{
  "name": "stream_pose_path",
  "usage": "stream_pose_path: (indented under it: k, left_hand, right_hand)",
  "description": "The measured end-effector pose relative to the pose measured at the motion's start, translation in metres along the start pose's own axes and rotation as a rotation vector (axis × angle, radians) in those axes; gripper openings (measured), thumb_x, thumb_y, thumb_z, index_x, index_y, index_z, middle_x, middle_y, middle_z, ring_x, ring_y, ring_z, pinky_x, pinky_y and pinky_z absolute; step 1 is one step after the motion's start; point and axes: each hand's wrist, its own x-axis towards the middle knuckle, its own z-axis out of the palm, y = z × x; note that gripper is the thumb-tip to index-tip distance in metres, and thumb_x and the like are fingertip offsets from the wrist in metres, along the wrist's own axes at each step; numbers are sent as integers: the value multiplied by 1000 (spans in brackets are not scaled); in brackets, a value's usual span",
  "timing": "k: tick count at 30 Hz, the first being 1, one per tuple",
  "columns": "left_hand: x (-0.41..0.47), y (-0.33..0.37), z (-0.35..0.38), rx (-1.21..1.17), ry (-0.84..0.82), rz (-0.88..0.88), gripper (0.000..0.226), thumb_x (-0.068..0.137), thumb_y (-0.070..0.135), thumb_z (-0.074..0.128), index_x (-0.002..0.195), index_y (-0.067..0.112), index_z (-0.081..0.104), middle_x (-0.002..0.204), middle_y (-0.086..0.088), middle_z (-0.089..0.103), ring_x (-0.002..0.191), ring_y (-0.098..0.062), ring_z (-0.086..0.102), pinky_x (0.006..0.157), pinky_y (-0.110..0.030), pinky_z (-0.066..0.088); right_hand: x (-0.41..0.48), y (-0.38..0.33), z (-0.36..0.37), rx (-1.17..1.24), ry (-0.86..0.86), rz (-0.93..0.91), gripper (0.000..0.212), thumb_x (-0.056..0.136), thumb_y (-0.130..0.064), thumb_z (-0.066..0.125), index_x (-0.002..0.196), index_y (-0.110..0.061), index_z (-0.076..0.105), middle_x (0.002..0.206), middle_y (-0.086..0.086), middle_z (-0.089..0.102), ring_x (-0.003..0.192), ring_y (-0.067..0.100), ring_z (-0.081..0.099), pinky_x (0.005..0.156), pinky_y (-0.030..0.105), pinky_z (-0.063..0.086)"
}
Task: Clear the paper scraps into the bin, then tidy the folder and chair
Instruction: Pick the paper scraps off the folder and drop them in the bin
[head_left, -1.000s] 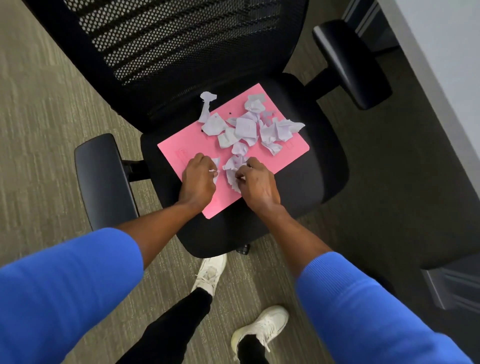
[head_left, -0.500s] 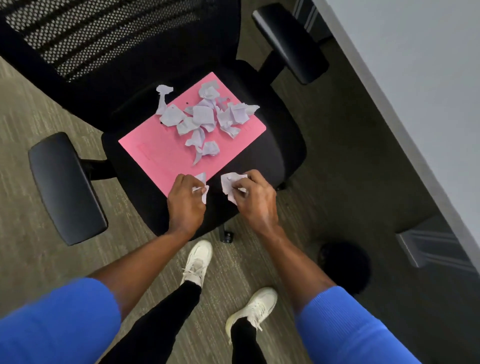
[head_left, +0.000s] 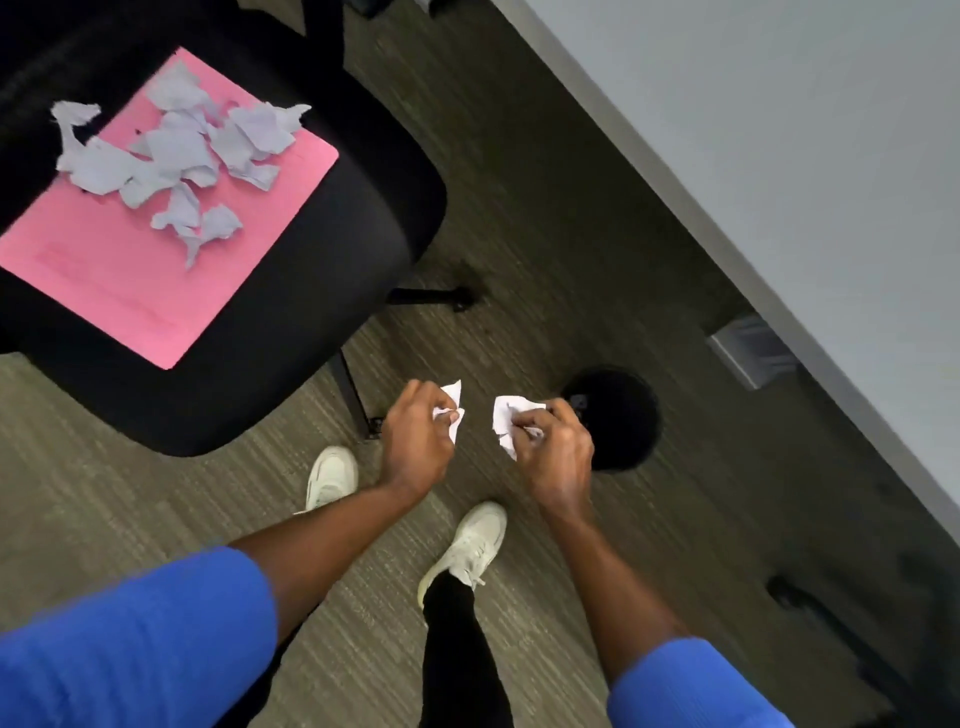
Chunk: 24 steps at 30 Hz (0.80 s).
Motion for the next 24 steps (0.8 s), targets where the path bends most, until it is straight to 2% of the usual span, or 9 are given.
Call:
stream_pose_path:
  k: [2, 5, 8, 10, 13, 16, 19, 21, 24]
  left_hand:
    - [-4, 10, 32, -1, -45, -10, 4, 95, 8, 78, 95, 7, 73, 103, -7, 70, 97, -23, 66, 83, -22, 40]
    - [-4, 24, 83, -8, -104, -45, 5, 93, 7, 80, 95, 5, 76, 107, -10, 74, 105, -26, 70, 85, -19, 39]
    - [-2, 34, 134, 7, -160, -59, 8, 91, 8, 80, 99, 5, 79, 112, -12, 78, 110, -28, 72, 93, -25, 47]
    - [3, 38, 168, 5, -206, -59, 10, 90, 5, 80, 100, 2, 81, 111, -16, 80, 106, -30, 75, 96, -34, 57]
    - [18, 41, 215, -61, -244, -59, 8, 88, -3, 77, 94, -8, 78, 100, -19, 79, 87, -29, 75, 84, -42, 59]
    - [39, 40, 251, 36, -281, -46, 12, 90, 13, 79, 98, 3, 81, 111, -20, 81, 104, -36, 77, 88, -38, 58]
    - [60, 36, 282, 68, -322, -10, 16, 91, 18, 79, 102, 6, 80, 114, -19, 81, 111, -36, 76, 87, -36, 56]
    - [70, 33, 299, 101, -372, -12, 24, 94, 22, 78, 112, 5, 78, 124, -18, 78, 119, -35, 73, 95, -37, 55]
    - [78, 31, 319, 109, -455, 6, 51, 97, 35, 77, 132, 0, 64, 143, -22, 64, 135, -37, 60, 110, -42, 50]
  right_hand:
    - [-4, 36, -8, 11, 28, 66, 17, 83, -7, 81, 99, -12, 85, 102, 9, 77, 91, 26, 74, 82, 33, 58]
    - [-4, 88, -16, 25, 52, 190, 14, 84, -8, 80, 98, -11, 85, 110, 10, 79, 92, 28, 77, 83, 21, 52]
    - [4, 134, -19, 53, 66, 239, 10, 86, -7, 80, 95, -6, 84, 112, 15, 75, 97, 33, 76, 90, 41, 60]
    - [11, 161, -17, -5, 68, 241, 11, 84, -7, 80, 95, -7, 84, 111, 16, 76, 97, 35, 76, 87, 42, 58]
    - [24, 197, -10, -42, 91, 207, 13, 82, -7, 81, 95, -8, 83, 108, 16, 78, 99, 36, 75, 87, 43, 56]
    - [41, 221, 0, -27, 95, 236, 11, 83, -6, 80, 93, -7, 81, 103, 13, 80, 100, 33, 75, 90, 42, 55]
    - [60, 243, 7, -32, 96, 289, 11, 85, -8, 79, 95, -6, 80, 106, 13, 80, 104, 33, 74, 91, 42, 55]
    - [70, 256, 12, -36, 79, 326, 17, 88, -9, 76, 105, -5, 79, 114, 14, 79, 111, 34, 72, 93, 39, 54]
    - [80, 268, 18, -17, 23, 375, 29, 93, -2, 64, 121, -4, 74, 123, 20, 75, 118, 37, 69, 95, 39, 51]
